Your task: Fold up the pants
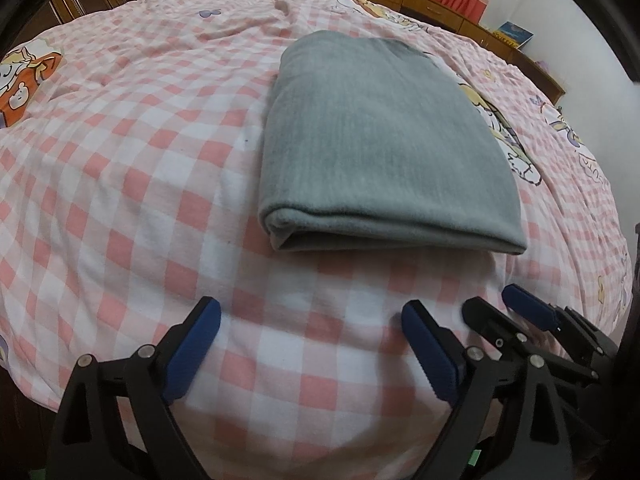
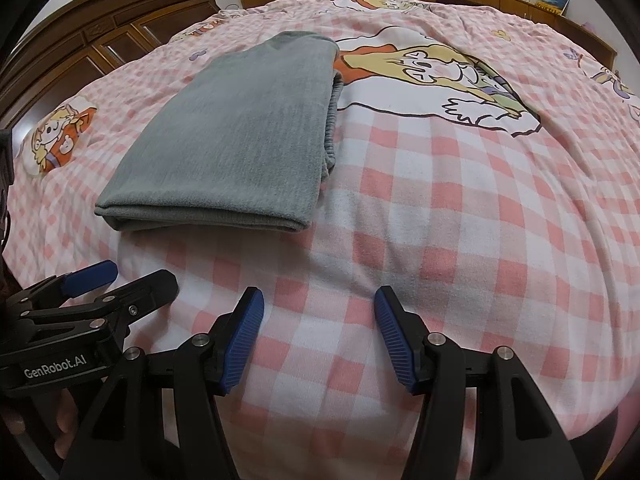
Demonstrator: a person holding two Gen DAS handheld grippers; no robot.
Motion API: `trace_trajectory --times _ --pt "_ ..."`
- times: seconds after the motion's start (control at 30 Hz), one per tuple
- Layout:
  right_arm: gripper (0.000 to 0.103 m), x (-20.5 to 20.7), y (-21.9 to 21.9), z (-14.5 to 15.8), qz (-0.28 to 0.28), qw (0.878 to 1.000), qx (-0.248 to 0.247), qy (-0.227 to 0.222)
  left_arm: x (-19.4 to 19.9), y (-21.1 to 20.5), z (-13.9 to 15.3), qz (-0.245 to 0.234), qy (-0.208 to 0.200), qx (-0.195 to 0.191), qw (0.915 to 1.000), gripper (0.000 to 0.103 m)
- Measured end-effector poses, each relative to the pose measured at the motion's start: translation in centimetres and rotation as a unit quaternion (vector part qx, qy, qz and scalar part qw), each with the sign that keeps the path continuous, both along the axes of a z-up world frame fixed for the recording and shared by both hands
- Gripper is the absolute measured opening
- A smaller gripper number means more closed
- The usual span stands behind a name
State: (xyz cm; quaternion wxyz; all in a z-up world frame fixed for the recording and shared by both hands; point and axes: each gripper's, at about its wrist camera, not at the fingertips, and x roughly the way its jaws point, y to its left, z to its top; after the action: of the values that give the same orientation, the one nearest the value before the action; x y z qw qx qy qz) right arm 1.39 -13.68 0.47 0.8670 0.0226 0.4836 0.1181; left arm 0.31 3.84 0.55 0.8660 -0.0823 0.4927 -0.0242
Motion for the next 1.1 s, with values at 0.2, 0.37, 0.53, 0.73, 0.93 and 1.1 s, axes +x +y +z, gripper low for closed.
trace_trajectory --times 0.2,0.37,0.53,0.73,0.93,1.1 --pt "0.059 -0.04 0.02 -0.02 -0.001 1.000 0.001 0.000 -0.02 -0.07 0.01 0.001 0.000 0.000 1.0000 0.094" --pt "0.059 -0.07 0.05 -0.01 -0.001 1.000 0.000 0.000 -0.11 -0.11 0.00 0.000 0.000 0.001 1.0000 0.094" --pt "0.059 -0.10 0.05 -0.04 -0.001 1.000 0.000 -0.001 -0.08 -0.13 0.02 0.000 0.001 0.001 1.0000 0.094" --pt "0.059 -0.09 0.04 -0.05 -0.001 1.000 0.000 -0.001 -0.05 -0.14 0.05 0.000 0.001 0.001 1.0000 0.094" --pt "0.059 -0.08 0.05 -0.06 -0.001 1.000 0.000 -0.001 -0.22 -0.13 -0.10 0.000 0.004 0.001 1.0000 0.094" --pt "0.059 -0.12 0.07 -0.05 -0.001 1.000 0.000 -0.001 -0.13 -0.20 -0.02 0.000 0.006 0.002 1.0000 0.094"
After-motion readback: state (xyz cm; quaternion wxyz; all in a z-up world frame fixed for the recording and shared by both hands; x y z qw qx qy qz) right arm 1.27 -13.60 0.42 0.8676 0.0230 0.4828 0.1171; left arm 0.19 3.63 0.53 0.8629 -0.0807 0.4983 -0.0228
